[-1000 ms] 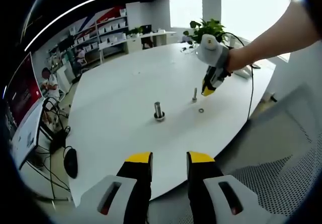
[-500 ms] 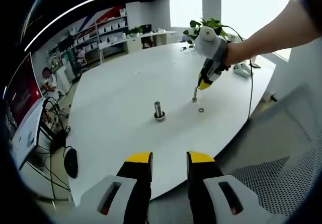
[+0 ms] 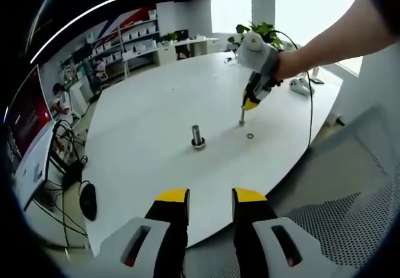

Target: Place the washer onto the threaded stud by aligning its center hole with the stud, sliding it down to the base, and recovering from edge contact or off-axis alignment until the washer reaches the visible bottom stop.

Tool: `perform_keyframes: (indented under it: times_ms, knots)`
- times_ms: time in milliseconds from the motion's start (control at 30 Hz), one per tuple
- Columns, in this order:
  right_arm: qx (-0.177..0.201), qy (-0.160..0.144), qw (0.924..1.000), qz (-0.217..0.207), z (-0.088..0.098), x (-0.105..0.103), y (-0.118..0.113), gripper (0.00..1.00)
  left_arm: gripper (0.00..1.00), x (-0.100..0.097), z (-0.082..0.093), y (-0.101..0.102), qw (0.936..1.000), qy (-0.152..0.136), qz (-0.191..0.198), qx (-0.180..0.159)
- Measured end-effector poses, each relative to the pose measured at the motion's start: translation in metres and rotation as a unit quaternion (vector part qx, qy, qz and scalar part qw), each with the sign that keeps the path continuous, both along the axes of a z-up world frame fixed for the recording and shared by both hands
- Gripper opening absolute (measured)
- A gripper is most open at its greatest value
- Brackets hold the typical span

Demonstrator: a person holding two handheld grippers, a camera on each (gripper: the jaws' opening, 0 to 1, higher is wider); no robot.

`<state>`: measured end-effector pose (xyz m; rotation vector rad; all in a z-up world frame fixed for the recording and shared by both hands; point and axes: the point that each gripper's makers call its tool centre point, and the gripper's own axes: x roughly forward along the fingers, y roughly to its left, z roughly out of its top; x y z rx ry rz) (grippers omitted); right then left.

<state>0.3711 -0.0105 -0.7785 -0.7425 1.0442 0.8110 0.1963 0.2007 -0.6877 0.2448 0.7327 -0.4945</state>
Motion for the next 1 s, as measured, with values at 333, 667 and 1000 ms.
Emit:
perform_keyframes:
  times_ms: [333, 667, 1000]
  knots:
    - [-0.012, 0.007, 0.9999, 0.009, -0.006, 0.000, -0.001, 0.14, 0.25, 0.001, 0.000, 0.001, 1.0000, 0.000, 0.002, 0.000]
    - [-0.021, 0.019, 0.9995, 0.013, -0.022, 0.001, -0.001, 0.14, 0.25, 0.000, -0.001, 0.001, 1.0000, 0.002, 0.002, 0.001]
    - [-0.035, 0.033, 0.9987, 0.015, -0.038, 0.000, -0.002, 0.14, 0.25, 0.000, -0.002, 0.002, 1.0000, 0.004, 0.004, 0.001]
